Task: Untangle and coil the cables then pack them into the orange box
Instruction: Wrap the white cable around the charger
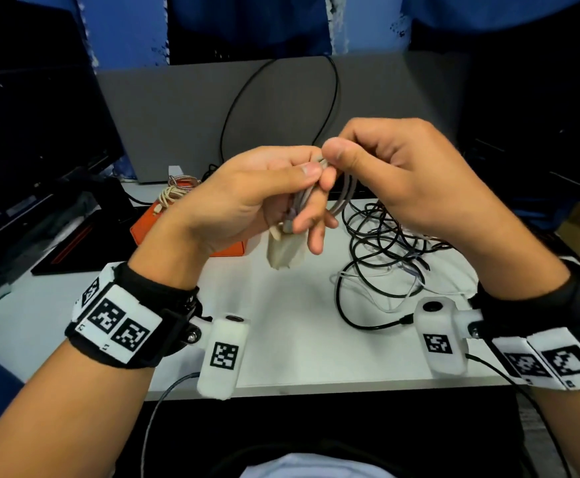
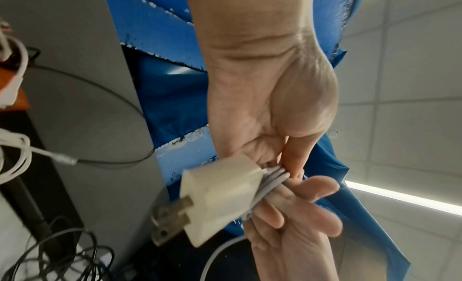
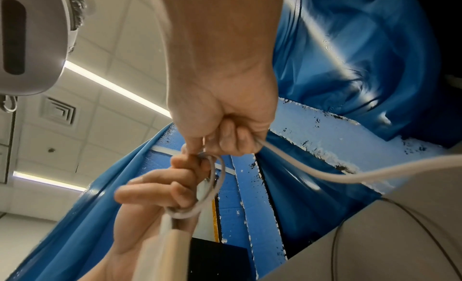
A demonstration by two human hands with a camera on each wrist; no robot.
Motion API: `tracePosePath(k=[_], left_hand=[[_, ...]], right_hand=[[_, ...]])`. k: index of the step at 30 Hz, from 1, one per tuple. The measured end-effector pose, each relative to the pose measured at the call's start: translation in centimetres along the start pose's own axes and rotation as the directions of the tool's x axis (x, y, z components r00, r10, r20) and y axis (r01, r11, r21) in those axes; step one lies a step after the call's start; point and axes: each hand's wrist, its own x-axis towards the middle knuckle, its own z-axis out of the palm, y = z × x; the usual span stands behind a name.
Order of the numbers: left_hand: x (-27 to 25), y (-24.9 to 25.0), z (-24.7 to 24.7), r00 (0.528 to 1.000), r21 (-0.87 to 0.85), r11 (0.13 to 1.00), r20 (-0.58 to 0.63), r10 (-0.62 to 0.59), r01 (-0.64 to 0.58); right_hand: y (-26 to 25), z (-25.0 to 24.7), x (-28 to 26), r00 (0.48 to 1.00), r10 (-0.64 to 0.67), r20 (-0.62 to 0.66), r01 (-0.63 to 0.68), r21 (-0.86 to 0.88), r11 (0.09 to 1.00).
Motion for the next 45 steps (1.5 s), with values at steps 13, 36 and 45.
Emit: tracePosePath(k=[13,36,45], left_hand=[[0.9,-0.1,2.7,0.992,-0.483,0.867,-0.074,0.098,-0.122],[1.7,-1.0,0.4,0.833,0.655,0.724,-0.511,0.212,0.217],[0.6,-1.4,-1.9,0.956,0.394,0.876,-0.203,-0.21,0.276]], right_hand=[[-0.6,-0.6,0.2,0.978,-0.12,-0.173,0.126,0.024,0.992],[2.1,2.9,0.3,0.968,-0.016,0.249,0.059,-0.167,0.984],[4.2,1.9,0.9,0.987,0.063,0.151,-0.067,0.025,0.997]])
